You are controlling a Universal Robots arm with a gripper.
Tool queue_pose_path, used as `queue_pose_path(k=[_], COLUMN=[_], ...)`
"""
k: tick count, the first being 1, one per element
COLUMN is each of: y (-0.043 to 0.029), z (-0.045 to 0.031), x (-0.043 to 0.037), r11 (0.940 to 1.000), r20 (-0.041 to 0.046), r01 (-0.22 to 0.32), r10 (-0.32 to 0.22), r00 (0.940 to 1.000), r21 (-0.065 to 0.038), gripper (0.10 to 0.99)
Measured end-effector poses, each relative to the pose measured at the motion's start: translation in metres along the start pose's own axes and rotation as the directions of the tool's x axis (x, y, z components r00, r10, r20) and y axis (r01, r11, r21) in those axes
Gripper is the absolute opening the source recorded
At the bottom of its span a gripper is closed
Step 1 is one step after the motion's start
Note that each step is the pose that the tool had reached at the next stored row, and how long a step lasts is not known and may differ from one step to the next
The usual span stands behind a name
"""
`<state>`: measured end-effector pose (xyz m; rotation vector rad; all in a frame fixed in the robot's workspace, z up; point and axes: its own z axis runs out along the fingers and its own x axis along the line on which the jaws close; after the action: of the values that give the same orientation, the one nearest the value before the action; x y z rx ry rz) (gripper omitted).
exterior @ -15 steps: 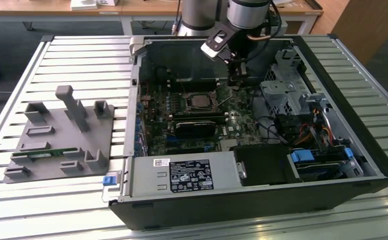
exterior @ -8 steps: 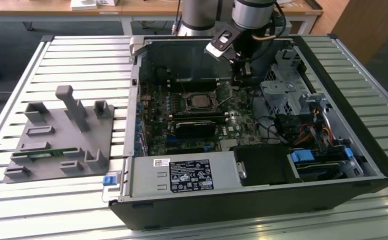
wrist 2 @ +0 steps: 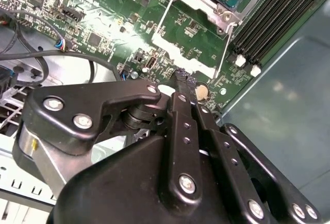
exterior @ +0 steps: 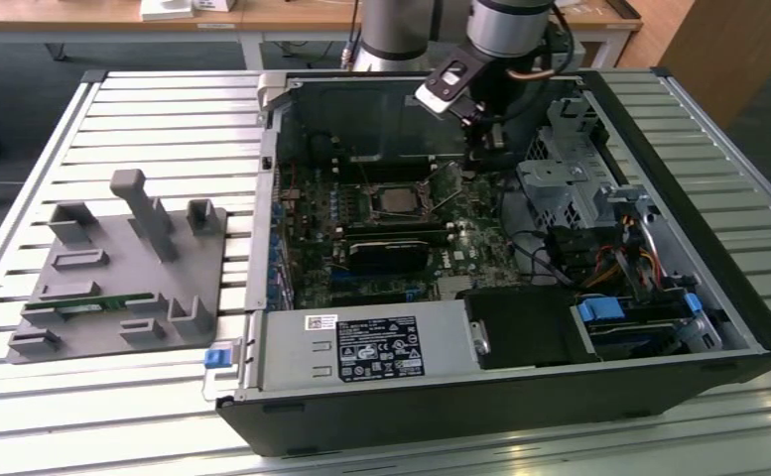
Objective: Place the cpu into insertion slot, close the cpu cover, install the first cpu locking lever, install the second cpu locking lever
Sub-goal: 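Close the cpu cover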
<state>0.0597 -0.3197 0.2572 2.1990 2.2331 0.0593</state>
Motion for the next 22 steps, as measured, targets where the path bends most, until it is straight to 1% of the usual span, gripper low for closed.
queue_pose_path(k=[5, 11, 15, 19, 22], y=[0.0027, 0.0048, 0.0061, 0.0071, 0.007], z=[0.0012, 0.0038, 0.0065, 0.0101, 0.0116], x=[0.0006, 0.0011, 0.001, 0.0009, 0.0009], r11=[1.0, 1.0, 0.9999, 0.9999, 0.9998], r20=[0.0004, 0.0027, 0.0039, 0.0071, 0.0074], r01=[0.0, 0.0, 0.0, 0.0, 0.001], r10=[0.0, 0.0, 0.0, 0.0, -0.002], r00=[1.0, 1.0, 1.0, 1.0, 1.0], r21=[0.003, 0.008, 0.013, 0.016, 0.018], gripper=[0.106, 0.106, 0.106, 0.106, 0.106])
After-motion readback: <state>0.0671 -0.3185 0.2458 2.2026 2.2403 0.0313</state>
